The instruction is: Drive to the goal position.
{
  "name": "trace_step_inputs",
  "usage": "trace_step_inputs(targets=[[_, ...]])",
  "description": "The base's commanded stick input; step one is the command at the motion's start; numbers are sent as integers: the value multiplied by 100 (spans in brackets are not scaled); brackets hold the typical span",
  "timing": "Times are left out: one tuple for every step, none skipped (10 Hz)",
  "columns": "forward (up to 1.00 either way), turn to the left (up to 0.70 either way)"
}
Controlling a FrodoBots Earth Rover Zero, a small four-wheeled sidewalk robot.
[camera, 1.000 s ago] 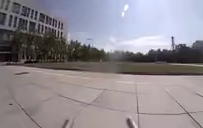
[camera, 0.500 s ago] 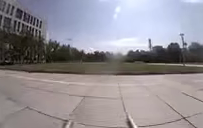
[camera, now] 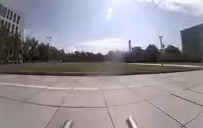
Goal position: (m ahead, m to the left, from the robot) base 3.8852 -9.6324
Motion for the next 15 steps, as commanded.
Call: trace_step_inputs(targets=[[70, 0], [70, 0], [70, 0], [70, 0], [70, 0], [70, 0], [70, 0], [70, 0], [70, 0], [70, 0], [70, -25], [70, -34], [70, -34], [70, -34], [70, -34]])
